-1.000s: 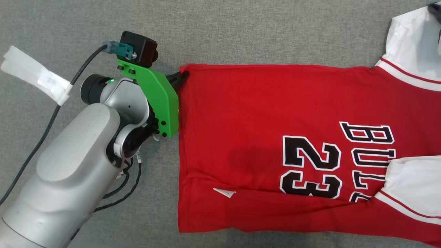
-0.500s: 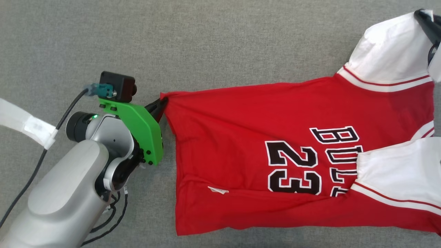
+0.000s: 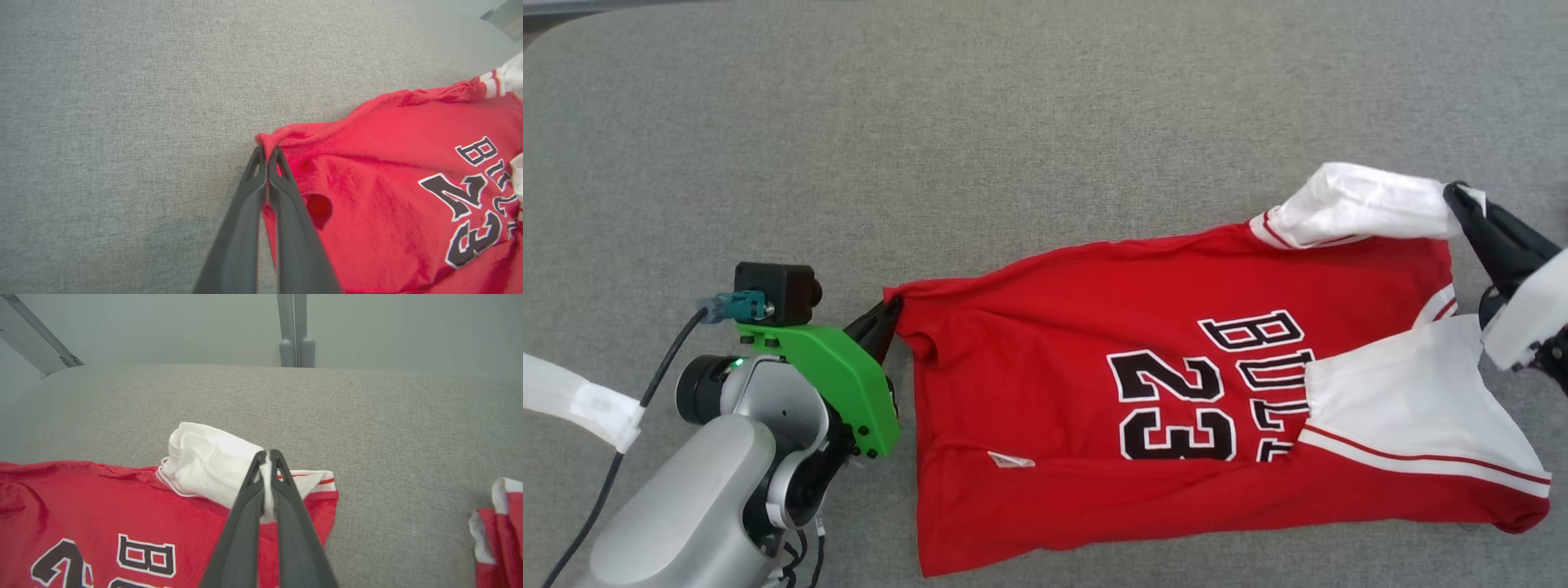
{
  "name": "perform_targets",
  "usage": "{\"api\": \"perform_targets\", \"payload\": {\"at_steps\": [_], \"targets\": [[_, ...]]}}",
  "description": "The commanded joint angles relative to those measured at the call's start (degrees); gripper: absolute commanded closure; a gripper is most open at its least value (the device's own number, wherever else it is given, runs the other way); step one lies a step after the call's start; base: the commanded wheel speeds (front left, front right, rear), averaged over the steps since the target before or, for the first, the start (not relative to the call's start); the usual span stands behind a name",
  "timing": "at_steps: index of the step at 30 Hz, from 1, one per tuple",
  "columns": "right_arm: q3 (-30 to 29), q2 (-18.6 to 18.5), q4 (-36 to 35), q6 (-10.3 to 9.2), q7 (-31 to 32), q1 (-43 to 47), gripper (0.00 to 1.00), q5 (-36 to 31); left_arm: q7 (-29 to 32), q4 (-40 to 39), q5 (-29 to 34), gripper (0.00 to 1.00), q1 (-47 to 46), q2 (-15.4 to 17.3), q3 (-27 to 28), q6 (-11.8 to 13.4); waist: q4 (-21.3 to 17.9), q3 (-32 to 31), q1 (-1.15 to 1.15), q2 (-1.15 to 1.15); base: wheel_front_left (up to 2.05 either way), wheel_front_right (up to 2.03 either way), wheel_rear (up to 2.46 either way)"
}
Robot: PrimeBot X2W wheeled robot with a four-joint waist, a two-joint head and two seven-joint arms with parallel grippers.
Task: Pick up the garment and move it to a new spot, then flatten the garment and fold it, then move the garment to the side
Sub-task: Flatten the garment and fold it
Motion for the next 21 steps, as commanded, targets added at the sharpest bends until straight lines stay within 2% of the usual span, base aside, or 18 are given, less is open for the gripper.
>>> {"api": "perform_targets", "payload": {"at_steps": [1, 11, 17, 21], "targets": [[-0.81, -0.13, -1.34, 0.0, -1.12, 2.59, 1.0, 0.31, -0.73, -0.27, -0.23, 1.0, 1.07, 0.51, 0.3, 0.42, -1.19, -1.01, 0.0, 0.65, 0.0, 0.0, 0.0], [-4.29, 3.67, -9.04, 0.0, -3.43, 15.15, 1.0, -0.37, -3.46, -1.37, -0.5, 1.0, 4.14, 1.42, 1.31, 1.4, -3.61, -2.26, 0.0, 0.65, 0.0, 0.0, 0.0], [-5.7, 6.42, -14.26, 0.0, -1.99, 20.79, 1.0, -1.49, -5.01, -4.61, -1.24, 1.0, 7.99, 3.49, 2.58, 2.74, -4.9, -2.85, 0.0, 0.65, 0.0, 0.0, 0.0], [-6.66, 7.2, -14.44, 0.0, -0.75, 22.11, 1.0, -2.63, -4.9, -6.96, -1.58, 1.0, 11.43, 5.13, 2.08, 3.26, -5.48, -3.02, 0.0, 0.65, 0.0, 0.0, 0.0]]}}
